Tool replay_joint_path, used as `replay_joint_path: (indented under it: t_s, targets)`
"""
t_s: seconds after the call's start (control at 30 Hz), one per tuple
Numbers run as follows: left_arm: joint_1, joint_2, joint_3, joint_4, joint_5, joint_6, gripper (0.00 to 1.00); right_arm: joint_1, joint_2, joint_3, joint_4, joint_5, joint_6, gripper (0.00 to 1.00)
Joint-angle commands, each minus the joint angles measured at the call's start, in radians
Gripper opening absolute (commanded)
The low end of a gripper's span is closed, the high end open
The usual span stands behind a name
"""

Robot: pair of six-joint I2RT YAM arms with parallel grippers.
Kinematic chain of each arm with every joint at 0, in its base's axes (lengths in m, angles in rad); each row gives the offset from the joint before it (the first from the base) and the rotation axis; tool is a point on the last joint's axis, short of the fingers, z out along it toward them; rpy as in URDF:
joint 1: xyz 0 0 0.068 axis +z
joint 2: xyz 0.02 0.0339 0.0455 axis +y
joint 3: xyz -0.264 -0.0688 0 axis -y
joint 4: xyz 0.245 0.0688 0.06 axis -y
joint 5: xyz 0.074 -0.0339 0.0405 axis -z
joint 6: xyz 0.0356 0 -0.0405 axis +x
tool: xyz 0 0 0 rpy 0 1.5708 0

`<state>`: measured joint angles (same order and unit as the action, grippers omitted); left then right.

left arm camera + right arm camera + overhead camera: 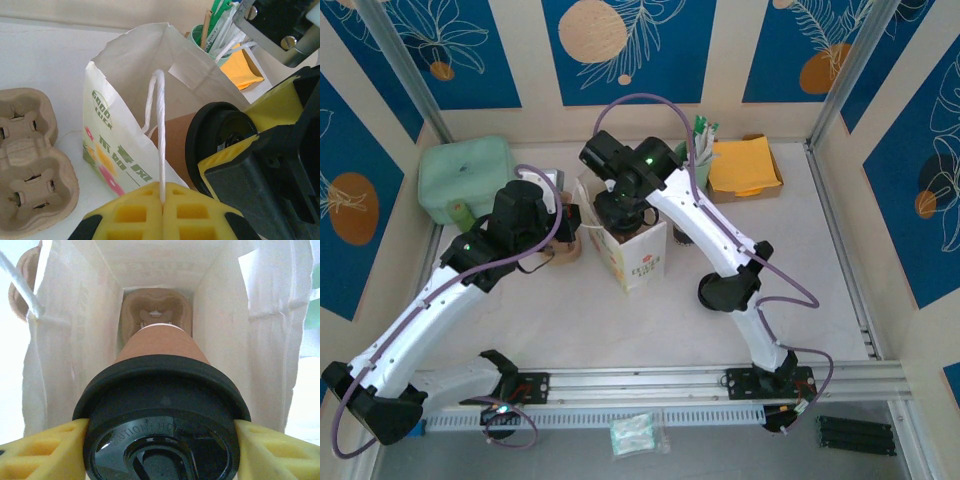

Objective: Pack the takeout coffee

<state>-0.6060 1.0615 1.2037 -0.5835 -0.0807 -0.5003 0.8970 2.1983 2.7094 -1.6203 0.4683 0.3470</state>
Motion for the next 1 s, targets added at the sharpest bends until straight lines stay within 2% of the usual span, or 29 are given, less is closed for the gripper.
replay_joint_path:
  t_s: [0.0, 0.97]
  targets:
    - [0.009, -0.014, 0.007, 0.018, 0.022, -0.014, 0.01, -0.005, 0.021, -0.006, -0.061, -0.057, 0.009, 0.65]
    - [0.008, -0.064, -0.029, 0.027, 0.079, -0.067, 0.0, -0.032, 0.073, -0.097, -0.146, -0.142, 0.018, 0.65]
